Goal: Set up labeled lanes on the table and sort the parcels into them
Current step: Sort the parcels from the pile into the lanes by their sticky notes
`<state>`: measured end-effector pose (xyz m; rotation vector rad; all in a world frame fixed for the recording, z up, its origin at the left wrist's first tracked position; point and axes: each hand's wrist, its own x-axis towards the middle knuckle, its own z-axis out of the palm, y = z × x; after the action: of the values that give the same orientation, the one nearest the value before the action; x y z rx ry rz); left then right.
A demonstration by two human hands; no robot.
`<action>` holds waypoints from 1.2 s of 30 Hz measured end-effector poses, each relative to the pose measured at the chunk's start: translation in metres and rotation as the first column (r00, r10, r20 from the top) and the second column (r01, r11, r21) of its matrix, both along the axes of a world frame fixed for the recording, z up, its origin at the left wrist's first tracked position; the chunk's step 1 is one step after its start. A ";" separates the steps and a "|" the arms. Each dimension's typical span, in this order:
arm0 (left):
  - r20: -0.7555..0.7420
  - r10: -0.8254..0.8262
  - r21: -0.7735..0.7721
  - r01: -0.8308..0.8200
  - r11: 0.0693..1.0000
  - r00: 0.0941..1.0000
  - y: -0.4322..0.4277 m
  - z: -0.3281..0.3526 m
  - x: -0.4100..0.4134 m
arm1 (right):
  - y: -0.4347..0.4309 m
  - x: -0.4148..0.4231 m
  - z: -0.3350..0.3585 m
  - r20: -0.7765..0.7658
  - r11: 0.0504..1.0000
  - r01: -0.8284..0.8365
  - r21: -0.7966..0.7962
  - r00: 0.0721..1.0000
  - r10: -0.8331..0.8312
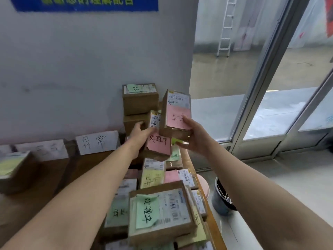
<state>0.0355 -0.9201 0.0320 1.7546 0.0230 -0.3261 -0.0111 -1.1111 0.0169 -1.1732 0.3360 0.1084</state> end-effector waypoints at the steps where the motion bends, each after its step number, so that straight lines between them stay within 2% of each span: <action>1: 0.013 0.022 -0.005 -0.022 1.000 1.000 0.016 0.004 0.002 | 0.013 0.005 0.007 0.010 1.000 -0.029 -0.003 1.000 0.029; 7: 0.089 0.153 -0.078 -0.146 0.986 0.984 0.141 0.019 0.004 | 0.131 0.037 0.035 -0.017 0.991 -0.119 -0.061 0.993 0.118; 13: 0.114 0.294 -0.077 -0.287 0.955 0.949 0.277 0.018 0.014 | 0.255 0.065 0.030 -0.103 0.988 -0.106 -0.110 0.990 0.095; 17: 0.063 0.334 -0.096 -0.328 0.940 0.940 0.346 0.011 0.022 | 0.314 0.073 0.011 -0.199 0.968 -0.086 -0.235 0.979 0.038; 22: -0.009 0.323 -0.079 -0.323 0.943 0.946 0.379 -0.012 0.028 | 0.348 0.075 -0.031 -0.343 0.943 -0.107 -0.316 0.939 -0.008; 27: -0.064 0.327 -0.047 -0.330 0.943 0.943 0.393 -0.037 0.044 | 0.366 0.088 -0.071 -0.374 0.926 -0.101 -0.365 0.926 -0.046; 36: -0.134 0.332 0.019 -0.333 0.943 0.934 0.400 -0.070 0.077 | 0.387 0.130 -0.126 -0.498 0.926 -0.168 -0.338 0.867 -0.025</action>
<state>0.1129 -0.5201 -0.0380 1.6863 0.4133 -0.1948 0.1187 -0.7238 -0.1091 -1.5326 0.7947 0.4345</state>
